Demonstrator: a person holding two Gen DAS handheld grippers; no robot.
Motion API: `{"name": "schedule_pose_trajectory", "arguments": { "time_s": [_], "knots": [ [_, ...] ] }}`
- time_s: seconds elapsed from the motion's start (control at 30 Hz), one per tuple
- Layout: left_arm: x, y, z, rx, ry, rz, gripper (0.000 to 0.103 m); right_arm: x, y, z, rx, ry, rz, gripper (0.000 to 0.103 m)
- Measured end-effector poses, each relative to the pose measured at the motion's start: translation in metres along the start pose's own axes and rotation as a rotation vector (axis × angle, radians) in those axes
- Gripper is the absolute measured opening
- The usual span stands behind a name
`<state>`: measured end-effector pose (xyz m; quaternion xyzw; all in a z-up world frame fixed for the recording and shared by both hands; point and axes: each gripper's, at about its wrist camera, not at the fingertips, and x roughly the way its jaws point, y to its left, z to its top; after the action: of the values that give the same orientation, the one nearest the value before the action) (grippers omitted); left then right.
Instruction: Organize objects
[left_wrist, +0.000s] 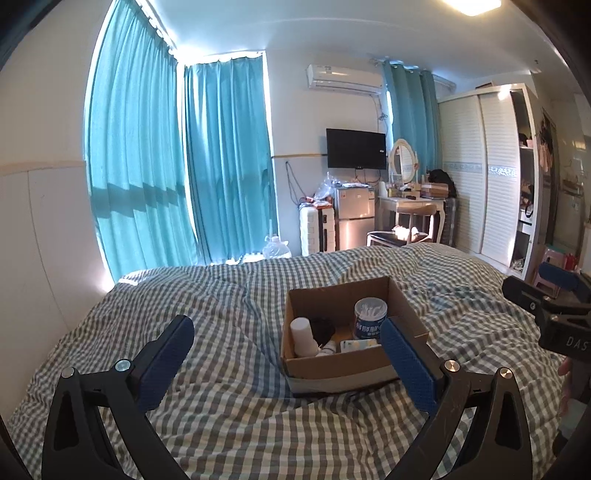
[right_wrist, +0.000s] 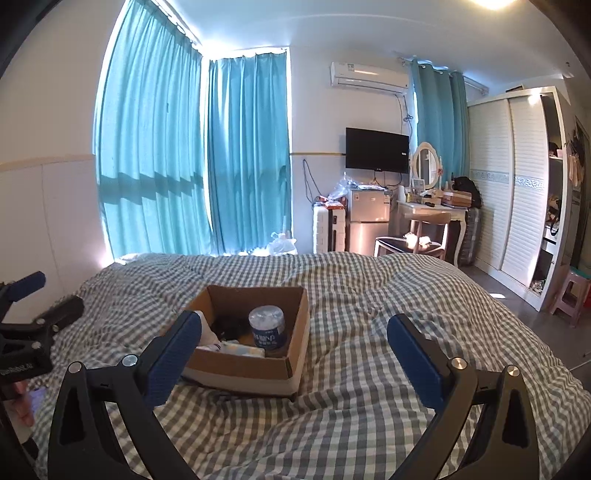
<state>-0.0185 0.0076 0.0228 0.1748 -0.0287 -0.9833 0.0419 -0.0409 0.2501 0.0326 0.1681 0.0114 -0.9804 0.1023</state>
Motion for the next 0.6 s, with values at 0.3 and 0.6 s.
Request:
{"name": "schedule_pose_trajectory", "arguments": {
  "time_s": [0.3, 0.6],
  "knots": [
    [0.014, 0.008, -0.013, -0.017, 0.035, 0.017, 0.103, 0.015, -0.002, -0.017, 0.008, 0.033, 0.003, 0.101],
    [0.017, 0.005, -0.019, 0.000, 0.050, 0.023, 0.103, 0.018, 0.001, -0.023, 0.002, 0.044, -0.001, 0.101]
  ]
}}
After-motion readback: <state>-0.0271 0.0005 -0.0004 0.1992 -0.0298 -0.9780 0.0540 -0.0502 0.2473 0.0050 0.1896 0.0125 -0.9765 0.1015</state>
